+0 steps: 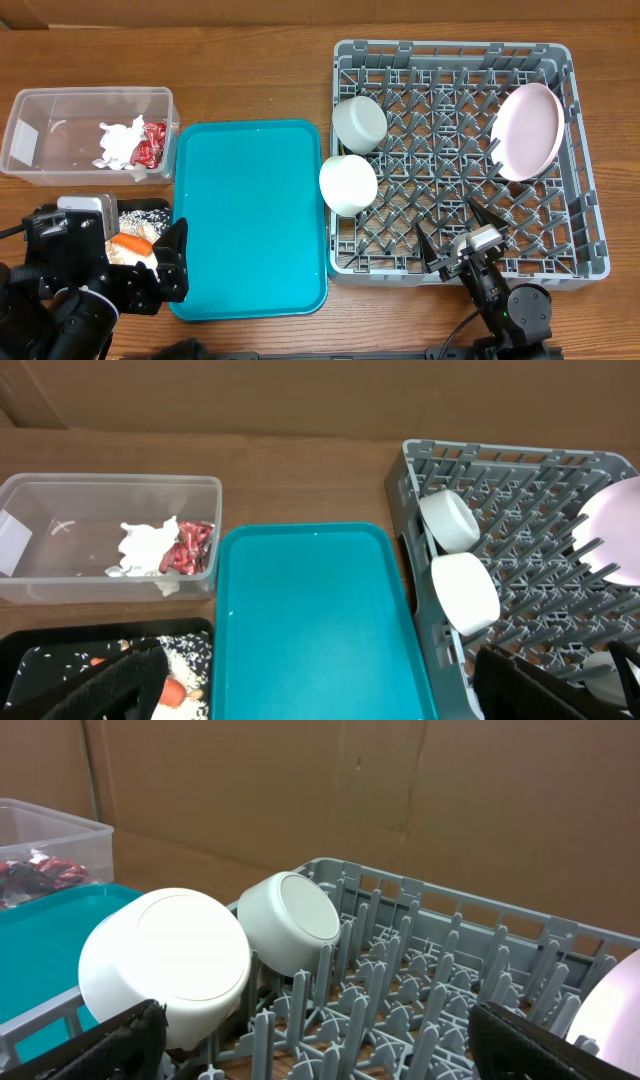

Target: Sort waste into correct bins and load items into the dishwasher rack

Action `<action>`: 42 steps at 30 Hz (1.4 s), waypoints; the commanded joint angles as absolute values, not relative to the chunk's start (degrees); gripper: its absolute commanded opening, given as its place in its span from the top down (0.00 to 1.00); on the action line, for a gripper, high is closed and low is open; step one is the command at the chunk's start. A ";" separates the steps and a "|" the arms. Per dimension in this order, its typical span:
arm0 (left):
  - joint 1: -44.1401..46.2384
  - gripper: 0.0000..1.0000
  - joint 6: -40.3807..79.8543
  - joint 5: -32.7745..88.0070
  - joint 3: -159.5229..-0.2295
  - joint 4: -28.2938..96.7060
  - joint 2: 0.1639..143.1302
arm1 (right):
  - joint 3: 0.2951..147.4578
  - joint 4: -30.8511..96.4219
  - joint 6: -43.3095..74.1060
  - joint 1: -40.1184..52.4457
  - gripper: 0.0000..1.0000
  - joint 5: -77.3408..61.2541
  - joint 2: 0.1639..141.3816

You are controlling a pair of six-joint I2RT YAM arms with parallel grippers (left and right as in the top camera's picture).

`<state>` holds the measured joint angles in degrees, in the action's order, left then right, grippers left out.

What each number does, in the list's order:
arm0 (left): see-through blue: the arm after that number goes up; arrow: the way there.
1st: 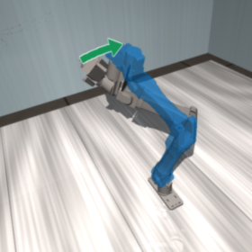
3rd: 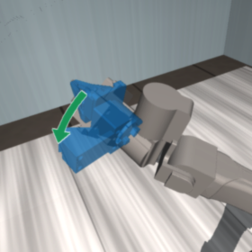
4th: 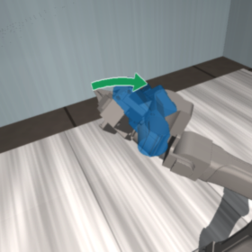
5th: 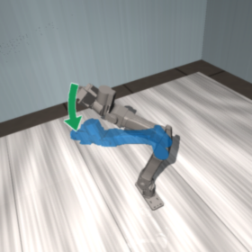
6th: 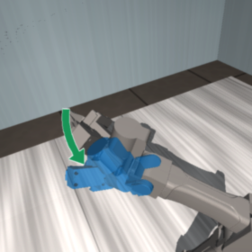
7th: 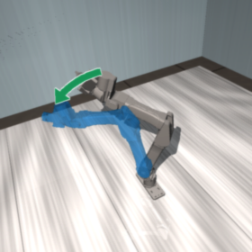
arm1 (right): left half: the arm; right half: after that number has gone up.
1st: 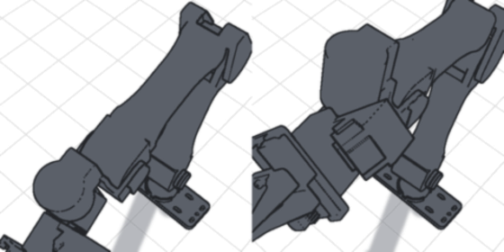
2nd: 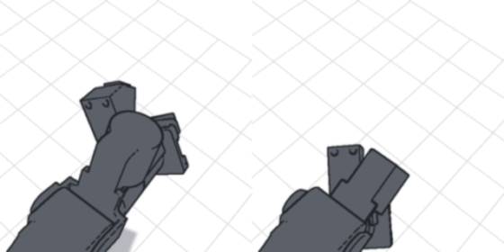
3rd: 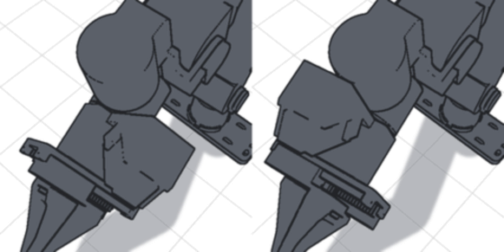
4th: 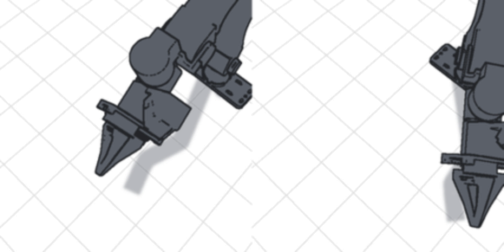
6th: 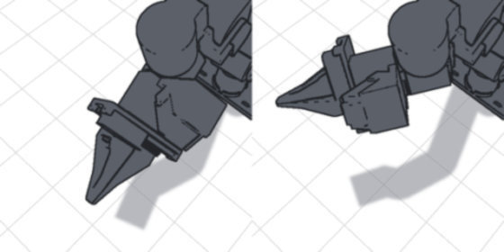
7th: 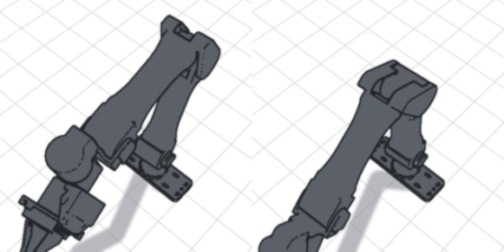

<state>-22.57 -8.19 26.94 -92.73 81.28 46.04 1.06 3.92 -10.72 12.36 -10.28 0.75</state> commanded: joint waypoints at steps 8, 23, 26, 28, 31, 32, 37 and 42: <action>-22.31 0.00 -9.65 26.79 -93.10 81.23 46.13 | 0.45 3.53 -10.52 12.14 0.00 -10.39 0.16; -10.28 0.00 -10.81 20.14 -92.29 75.46 45.76 | 0.45 3.53 -10.52 12.14 0.00 -10.39 0.16; -6.44 0.00 -11.49 18.94 -87.37 66.35 43.70 | 0.45 3.53 -10.52 12.14 0.00 -10.39 0.16; -5.13 0.00 -11.81 19.29 -82.04 59.27 41.10 | 0.45 3.53 -10.52 12.14 0.00 -10.39 0.16; -3.84 0.00 -11.81 19.86 -71.44 48.49 35.68 | 0.45 3.53 -10.52 12.14 0.00 -10.39 0.16; -3.64 0.00 -11.81 20.18 -67.85 45.69 33.82 | 0.45 3.53 -10.52 12.14 0.00 -10.39 0.16; -2.55 0.00 -11.60 22.11 -50.35 35.33 23.57 | 0.45 3.53 -10.52 12.14 0.00 -10.39 0.16; -1.54 0.00 -11.49 22.57 -34.83 26.70 12.51 | 0.45 3.53 -10.52 12.14 0.00 -10.39 0.16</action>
<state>-2.28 -10.96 21.47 -41.06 29.08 17.85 1.06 3.90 -10.74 12.36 -10.28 0.73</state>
